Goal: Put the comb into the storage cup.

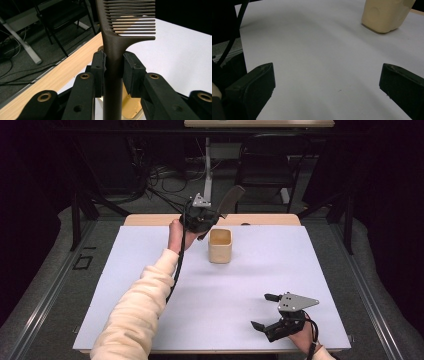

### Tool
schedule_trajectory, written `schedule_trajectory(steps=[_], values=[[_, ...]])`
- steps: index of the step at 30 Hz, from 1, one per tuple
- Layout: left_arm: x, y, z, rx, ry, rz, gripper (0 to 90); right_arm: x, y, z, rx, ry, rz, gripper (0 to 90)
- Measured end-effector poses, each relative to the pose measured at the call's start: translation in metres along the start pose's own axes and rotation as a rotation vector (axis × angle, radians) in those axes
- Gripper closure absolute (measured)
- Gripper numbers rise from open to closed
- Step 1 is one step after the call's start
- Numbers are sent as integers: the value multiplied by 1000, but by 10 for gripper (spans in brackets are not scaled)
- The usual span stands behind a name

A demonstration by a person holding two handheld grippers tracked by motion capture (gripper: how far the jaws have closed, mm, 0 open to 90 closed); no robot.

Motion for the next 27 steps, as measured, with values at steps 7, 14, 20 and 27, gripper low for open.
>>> schedule_trajectory(steps=[7,14,20,27], values=[[-4,3,-3,5,-13,-23,724,0,0,0,0,0,0,0],[-6,6,-5,10,-20,-57,724,0,0,0,-1,1,-1,0],[-9,10,-9,12,-25,-102,724,0,0,0,-2,1,-1,0],[-18,8,-10,32,-36,-108,724,1,0,0,-7,0,-1,0]])
Point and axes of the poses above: each handheld gripper's, and its own axes: x roughly backward along the jaws, y roughly out of its top, z roughly to its left, the point moved 2 cm from there along -x, roughly forward along the jaws
